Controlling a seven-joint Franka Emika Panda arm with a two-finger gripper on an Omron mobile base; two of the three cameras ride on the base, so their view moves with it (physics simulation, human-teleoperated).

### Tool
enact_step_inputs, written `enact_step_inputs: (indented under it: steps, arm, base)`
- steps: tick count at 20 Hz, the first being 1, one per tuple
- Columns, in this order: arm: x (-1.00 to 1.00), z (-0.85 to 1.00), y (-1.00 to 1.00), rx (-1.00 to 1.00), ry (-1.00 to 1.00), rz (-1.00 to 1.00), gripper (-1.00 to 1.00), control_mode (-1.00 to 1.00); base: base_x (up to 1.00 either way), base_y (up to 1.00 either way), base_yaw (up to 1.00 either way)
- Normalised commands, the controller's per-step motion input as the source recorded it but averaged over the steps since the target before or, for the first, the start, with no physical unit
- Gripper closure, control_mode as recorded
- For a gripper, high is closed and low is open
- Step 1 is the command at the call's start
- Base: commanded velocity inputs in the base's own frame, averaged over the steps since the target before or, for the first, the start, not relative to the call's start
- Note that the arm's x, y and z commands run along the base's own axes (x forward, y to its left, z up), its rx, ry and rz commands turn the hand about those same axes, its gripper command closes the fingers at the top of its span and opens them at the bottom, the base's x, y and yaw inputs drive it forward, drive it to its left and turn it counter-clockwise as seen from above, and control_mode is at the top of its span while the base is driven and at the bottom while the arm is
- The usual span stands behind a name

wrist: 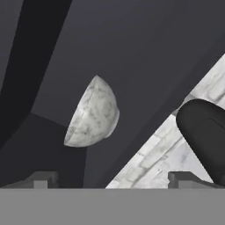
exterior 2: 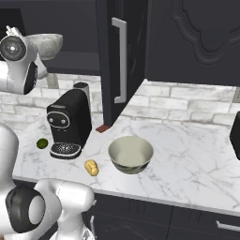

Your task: Pick both bowls and place them on the counter. Then place the lime in one bowl and place the potato in the other bowl.

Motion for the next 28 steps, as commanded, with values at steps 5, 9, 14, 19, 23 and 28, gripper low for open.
enact_step_inputs:
  steps: [5,9,14,19,23,28]
  arm:
    - [0.5,0.03,0.18,0.09,0.02,0.05,-1.0,-1.0]
    - [0.44,0.13,0.06,0.07,0.08,0.06,-1.0,-1.0]
    - [0.4,0.09,0.11,0.02,0.09,0.04,-1.0,-1.0]
    - [0.27,0.0,0.2,0.0,0.09,0.0,-1.0,-1.0]
    - [0.22,0.0,0.29,0.0,0.06,0.0,-1.0,-1.0]
    - [0.27,0.0,0.22,0.0,0.03,0.0,-1.0,-1.0]
  base:
    - [0.0,0.0,0.0]
    - [0.0,0.0,0.0]
    - [0.0,0.0,0.0]
    - [0.0,0.0,0.0]
    - [0.0,0.0,0.0]
    - [0.0,0.0,0.0]
